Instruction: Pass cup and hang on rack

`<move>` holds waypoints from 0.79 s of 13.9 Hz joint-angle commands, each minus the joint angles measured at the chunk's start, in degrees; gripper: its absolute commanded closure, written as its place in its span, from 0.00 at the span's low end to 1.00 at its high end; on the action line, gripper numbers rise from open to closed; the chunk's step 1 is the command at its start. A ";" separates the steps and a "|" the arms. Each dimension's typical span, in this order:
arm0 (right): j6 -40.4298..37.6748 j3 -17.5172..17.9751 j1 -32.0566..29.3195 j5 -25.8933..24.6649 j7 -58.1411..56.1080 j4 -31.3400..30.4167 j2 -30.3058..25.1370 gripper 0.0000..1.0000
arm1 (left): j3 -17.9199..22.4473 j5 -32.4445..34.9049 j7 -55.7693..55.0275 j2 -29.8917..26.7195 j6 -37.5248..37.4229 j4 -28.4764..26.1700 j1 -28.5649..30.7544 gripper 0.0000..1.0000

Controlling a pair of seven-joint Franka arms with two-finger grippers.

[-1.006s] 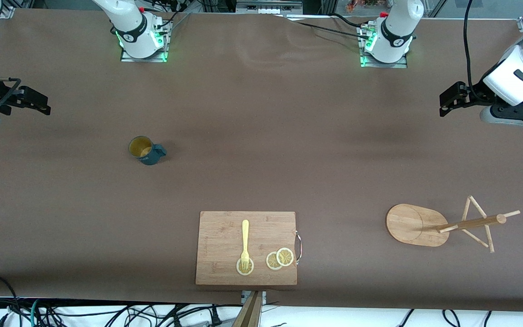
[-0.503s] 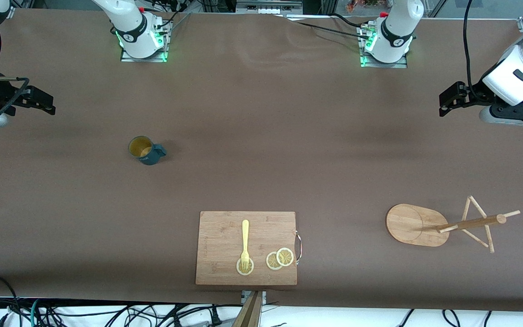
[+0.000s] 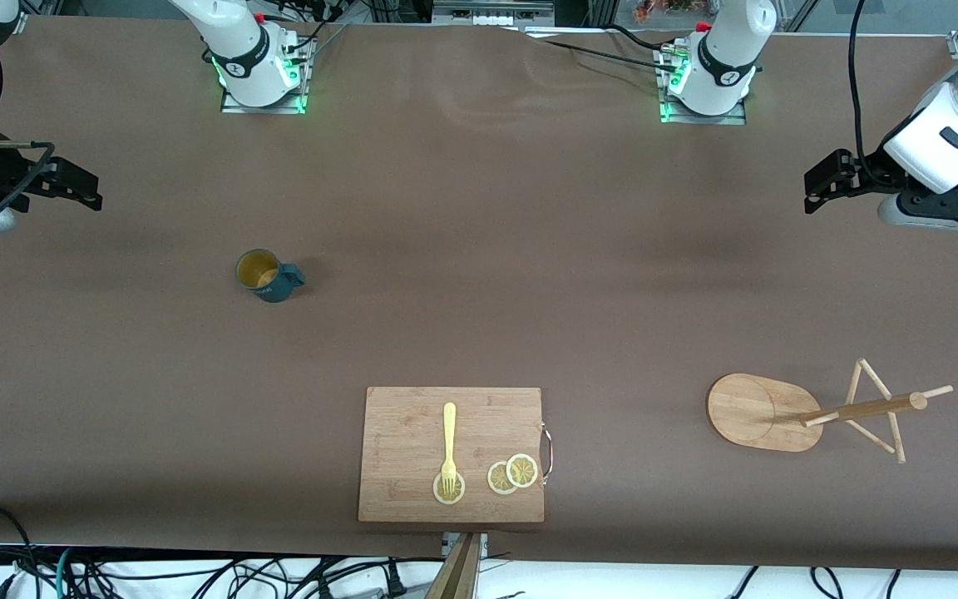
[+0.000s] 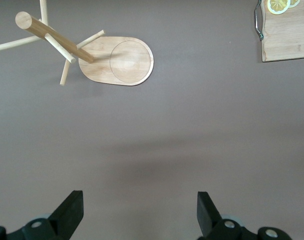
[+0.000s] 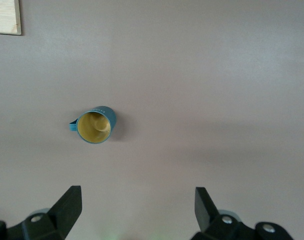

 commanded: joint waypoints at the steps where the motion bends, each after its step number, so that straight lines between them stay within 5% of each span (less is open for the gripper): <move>1: -0.45 -0.30 0.72 -0.70 -0.04 -0.08 -0.36 0.00 | -0.20 0.01 0.60 0.25 -1.02 1.39 0.06 0.00; 11: -5.52 -0.30 1.33 -0.44 0.22 -0.34 1.48 0.00 | -0.20 -0.08 0.60 0.25 -1.02 1.48 0.06 0.00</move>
